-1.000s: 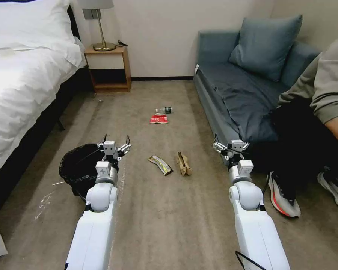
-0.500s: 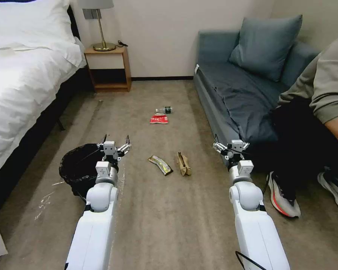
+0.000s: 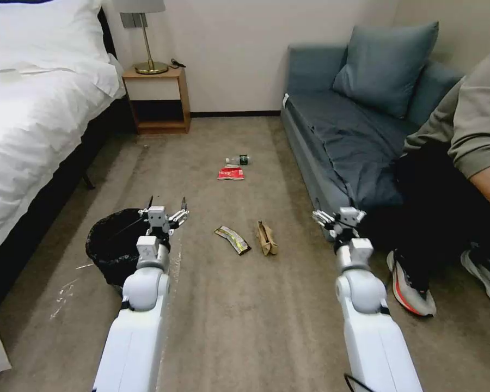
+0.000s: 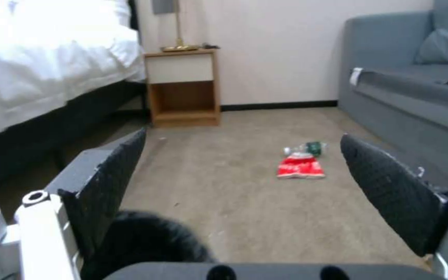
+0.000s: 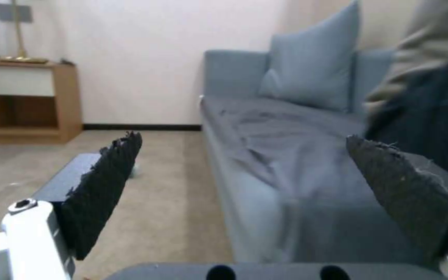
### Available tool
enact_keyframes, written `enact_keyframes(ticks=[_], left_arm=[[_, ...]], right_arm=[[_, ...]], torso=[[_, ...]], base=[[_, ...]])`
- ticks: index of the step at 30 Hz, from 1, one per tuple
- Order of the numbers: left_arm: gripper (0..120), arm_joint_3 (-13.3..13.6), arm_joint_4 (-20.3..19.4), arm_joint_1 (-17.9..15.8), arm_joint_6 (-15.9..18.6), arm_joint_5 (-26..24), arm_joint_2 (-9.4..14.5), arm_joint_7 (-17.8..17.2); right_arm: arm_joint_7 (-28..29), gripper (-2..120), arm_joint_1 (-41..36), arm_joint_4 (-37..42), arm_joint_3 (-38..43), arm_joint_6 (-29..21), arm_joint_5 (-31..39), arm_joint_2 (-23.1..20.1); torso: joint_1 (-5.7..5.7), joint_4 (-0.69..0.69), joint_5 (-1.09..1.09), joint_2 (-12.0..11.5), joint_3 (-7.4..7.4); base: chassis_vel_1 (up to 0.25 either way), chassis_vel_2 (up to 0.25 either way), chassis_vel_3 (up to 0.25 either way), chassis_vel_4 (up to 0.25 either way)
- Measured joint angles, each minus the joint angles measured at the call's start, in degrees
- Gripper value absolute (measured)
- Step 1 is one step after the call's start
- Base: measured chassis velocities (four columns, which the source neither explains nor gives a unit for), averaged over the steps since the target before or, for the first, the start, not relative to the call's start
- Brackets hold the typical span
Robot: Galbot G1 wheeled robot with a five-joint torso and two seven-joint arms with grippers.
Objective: Pick up the trash bin, then pick up the garbage on the floor and place it into the trash bin.
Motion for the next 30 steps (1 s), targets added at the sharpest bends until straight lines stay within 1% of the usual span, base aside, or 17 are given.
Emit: enact_keyframes(ticks=[1, 3, 4, 6, 10, 11, 12, 13, 16, 18, 19, 21, 23, 25, 26, 28, 30], left_arm=[[100, 0.0, 0.0, 0.0, 0.0, 0.0, 0.0, 0.0], [100, -1.1, -4.2, 3.4, 1.5, 0.5, -0.4, -0.6], [100, -1.1, -4.2, 3.4, 1.5, 0.5, -0.4, -0.6], [100, -2.4, -9.5, 7.8, 3.3, 1.2, -0.9, -1.3], [100, -3.3, -13.1, 10.7, 4.5, 1.6, -1.2, -1.8], [100, -4.3, -16.1, 13.0, 6.2, 1.7, -1.3, -2.3], [100, -4.9, -16.9, 13.5, 7.1, 1.0, -0.8, -2.4], [100, -4.9, -16.9, 13.5, 7.1, 1.0, -0.8, -2.4], [99, -5.5, -16.9, 13.8, 7.4, 0.2, 0.0, -1.0], [98, -6.1, -17.0, 14.0, 7.4, -0.2, 0.7, 1.4], [98, -6.1, -17.0, 14.0, 7.4, -0.2, 0.7, 1.4], [97, -7.1, -16.9, 14.2, 6.5, -0.3, 2.1, 5.9], [96, -7.5, -16.7, 14.0, 6.0, -0.1, 2.7, 7.3], [96, -8.5, -15.6, 13.1, 4.7, 0.0, 4.2, 11.1], [96, -8.5, -15.6, 13.1, 4.7, 0.0, 4.2, 11.1], [93, -10.3, -12.8, 10.6, 1.5, -1.1, 6.1, 17.2], [92, -10.7, -12.3, 9.7, 2.0, -1.9, 6.1, 16.1]], right_arm=[[0.0, 100, 0.0, 0.0, 0.0, 0.0, 0.0, 0.0], [0.0, 100, -4.1, 3.3, 2.2, 2.2, 0.1, 0.6], [0.0, 100, -4.1, 3.3, 2.2, 2.2, 0.1, 0.6], [-0.1, 100, -9.4, 7.4, 4.9, 4.9, 0.3, 1.3], [-0.2, 100, -12.8, 10.0, 6.7, 6.6, 0.3, 1.7], [-2.8, 100, -14.7, 12.0, 7.8, 6.9, 0.9, 0.7], [-5.6, 100, -15.1, 12.1, 7.8, 7.0, 1.7, -0.2], [-5.6, 100, -15.1, 12.1, 7.8, 7.0, 1.7, -0.2], [-11.0, 100, -15.3, 11.6, 7.8, 8.2, 3.3, -1.5], [-16.3, 100, -14.9, 10.4, 8.1, 9.9, 4.4, -2.7], [-16.3, 100, -14.9, 10.4, 8.1, 9.9, 4.4, -2.7], [-22.2, 100, -14.4, 9.4, 8.2, 10.7, 5.9, -3.9], [-23.9, 100, -14.2, 9.0, 8.2, 10.9, 6.3, -4.2], [-27.4, 100, -13.7, 8.1, 8.1, 11.7, 6.8, -4.7], [-27.4, 100, -13.7, 8.1, 8.1, 11.7, 6.8, -4.7], [-31.8, 100, -13.1, 6.3, 8.0, 14.7, 7.4, -5.0], [-32.2, 100, -13.1, 6.2, 8.0, 15.1, 7.4, -5.0]], torso=[[0.00, 0.00, 0.00, 0.0, 0.00], [0.00, 0.00, 0.00, 0.0, 0.00], [0.00, 0.00, 0.00, 0.0, 0.00], [0.00, 0.00, 0.00, 0.0, 0.00], [-0.01, 0.00, 0.00, 0.0, -0.01], [0.00, 0.01, -0.03, 0.0, -0.01], [-0.01, 0.01, 0.01, 0.0, -0.01], [-0.01, 0.01, 0.01, 0.0, -0.01], [-0.01, 0.01, -0.02, 0.0, 0.00], [0.00, 0.00, 0.01, 0.0, 0.00], [0.00, 0.00, 0.01, 0.0, 0.00], [-0.01, 0.01, 0.00, 0.0, 0.00], [-0.01, 0.01, 0.00, 0.0, 0.00], [-0.01, 0.01, -0.01, 0.0, 0.00], [-0.01, 0.01, -0.01, 0.0, 0.00], [-0.01, 0.01, 0.00, 0.0, 0.00], [0.00, 0.00, 0.00, 0.0, 0.00]], base=[[0.000, 0.000, 0.000, 0.000], [0.000, 0.000, 0.000, 0.000], [0.000, 0.000, 0.000, 0.000], [0.000, 0.000, 0.000, 0.000], [0.000, 0.000, 0.000, 0.000], [0.000, 0.000, 0.000, 0.000], [0.000, 0.000, 0.000, 0.000], [0.000, 0.000, 0.000, 0.000], [0.000, 0.000, 0.000, 0.000], [0.000, 0.000, 0.000, 0.000], [0.000, 0.000, 0.000, 0.000], [0.000, 0.000, 0.000, 0.000], [0.000, 0.000, 0.000, 0.000], [0.000, 0.000, 0.000, 0.000], [0.000, 0.000, 0.000, 0.000], [0.000, 0.000, 0.000, 0.000], [0.000, 0.000, 0.000, 0.000]])
